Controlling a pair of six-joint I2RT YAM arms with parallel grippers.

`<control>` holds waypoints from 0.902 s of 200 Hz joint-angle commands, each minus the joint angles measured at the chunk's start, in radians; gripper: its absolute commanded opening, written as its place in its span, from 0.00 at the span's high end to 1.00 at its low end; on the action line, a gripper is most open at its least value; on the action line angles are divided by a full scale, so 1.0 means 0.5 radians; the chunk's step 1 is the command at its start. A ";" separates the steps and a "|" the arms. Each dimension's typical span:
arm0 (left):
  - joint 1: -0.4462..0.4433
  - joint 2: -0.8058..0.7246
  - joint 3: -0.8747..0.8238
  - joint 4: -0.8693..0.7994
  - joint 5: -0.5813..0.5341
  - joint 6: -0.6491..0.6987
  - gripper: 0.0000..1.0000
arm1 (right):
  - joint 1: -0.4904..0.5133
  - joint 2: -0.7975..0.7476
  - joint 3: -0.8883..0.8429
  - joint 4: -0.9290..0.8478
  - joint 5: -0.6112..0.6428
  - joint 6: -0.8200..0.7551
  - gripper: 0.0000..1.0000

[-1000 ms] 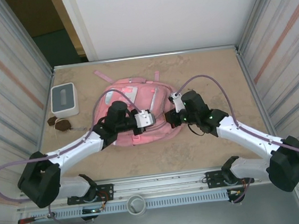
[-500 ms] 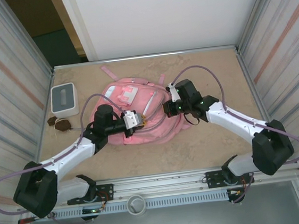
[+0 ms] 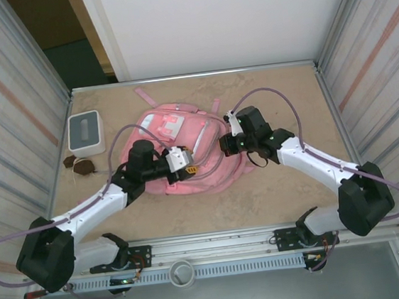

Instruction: Pack books, pencil case, and school supplies into a backpack

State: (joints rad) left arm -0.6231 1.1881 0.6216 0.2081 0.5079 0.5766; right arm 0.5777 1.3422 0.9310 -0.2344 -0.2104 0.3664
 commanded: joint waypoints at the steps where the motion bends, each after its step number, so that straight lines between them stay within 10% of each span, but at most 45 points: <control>1: -0.136 -0.028 0.177 -0.164 -0.373 -0.082 0.44 | 0.043 -0.128 -0.018 0.131 0.003 0.043 1.00; 94: -0.364 0.206 0.368 -0.310 -0.777 -0.357 0.41 | 0.193 -0.288 -0.093 0.238 0.034 0.047 1.00; 146: -0.357 0.192 0.341 -0.281 -0.752 -0.344 0.81 | 0.182 -0.315 -0.170 0.155 0.199 -0.015 1.00; 180: -0.234 0.008 0.199 -0.141 -0.486 -0.363 0.91 | -0.006 -0.247 -0.179 0.019 0.259 0.066 1.00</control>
State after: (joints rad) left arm -0.7975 1.2697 0.7715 0.0689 0.1905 0.3866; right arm 0.6441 1.2327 0.8429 -0.1978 -0.1459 0.3817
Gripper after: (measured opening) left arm 0.117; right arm 0.041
